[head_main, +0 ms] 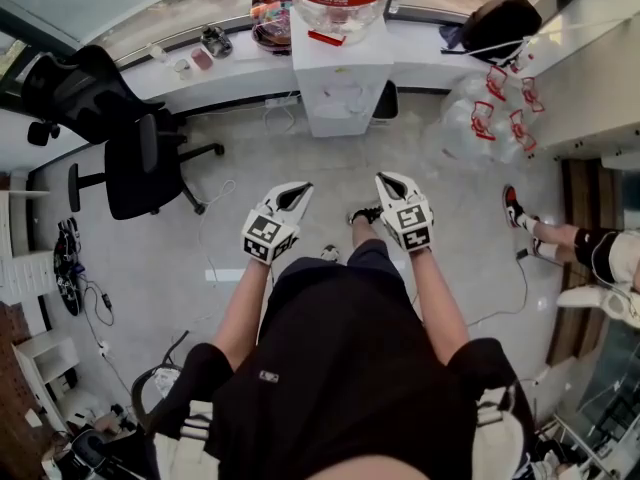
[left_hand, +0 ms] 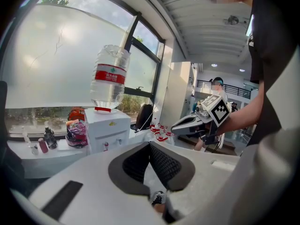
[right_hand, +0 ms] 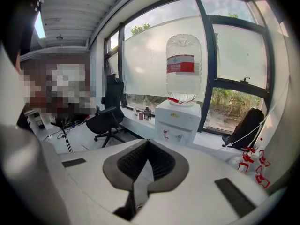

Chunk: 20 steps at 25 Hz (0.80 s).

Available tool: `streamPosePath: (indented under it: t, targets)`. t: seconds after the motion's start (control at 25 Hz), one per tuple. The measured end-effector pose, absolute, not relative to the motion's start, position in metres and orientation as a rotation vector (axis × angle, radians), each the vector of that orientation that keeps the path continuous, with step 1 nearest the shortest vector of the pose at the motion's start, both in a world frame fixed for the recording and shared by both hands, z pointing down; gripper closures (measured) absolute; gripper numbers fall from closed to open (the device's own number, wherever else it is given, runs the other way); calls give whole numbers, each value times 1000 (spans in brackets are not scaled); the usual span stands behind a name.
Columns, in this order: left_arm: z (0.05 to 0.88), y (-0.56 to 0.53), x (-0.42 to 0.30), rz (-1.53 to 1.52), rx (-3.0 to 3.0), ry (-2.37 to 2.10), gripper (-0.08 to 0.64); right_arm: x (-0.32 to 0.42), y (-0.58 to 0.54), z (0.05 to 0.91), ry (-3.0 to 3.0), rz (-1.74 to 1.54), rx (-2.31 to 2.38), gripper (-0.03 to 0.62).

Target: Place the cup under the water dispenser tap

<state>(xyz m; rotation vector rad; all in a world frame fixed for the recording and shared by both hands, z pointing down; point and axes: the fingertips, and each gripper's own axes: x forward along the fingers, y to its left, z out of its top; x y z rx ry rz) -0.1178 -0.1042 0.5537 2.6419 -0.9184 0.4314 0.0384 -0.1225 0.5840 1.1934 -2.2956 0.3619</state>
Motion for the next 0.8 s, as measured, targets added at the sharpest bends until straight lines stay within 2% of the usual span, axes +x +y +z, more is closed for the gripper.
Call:
streamPosePath:
  t: [0.8]
  targets:
    - [543,-116,-96,440,2688,-853,560,56,-100,587,-2254,374,1228,597]
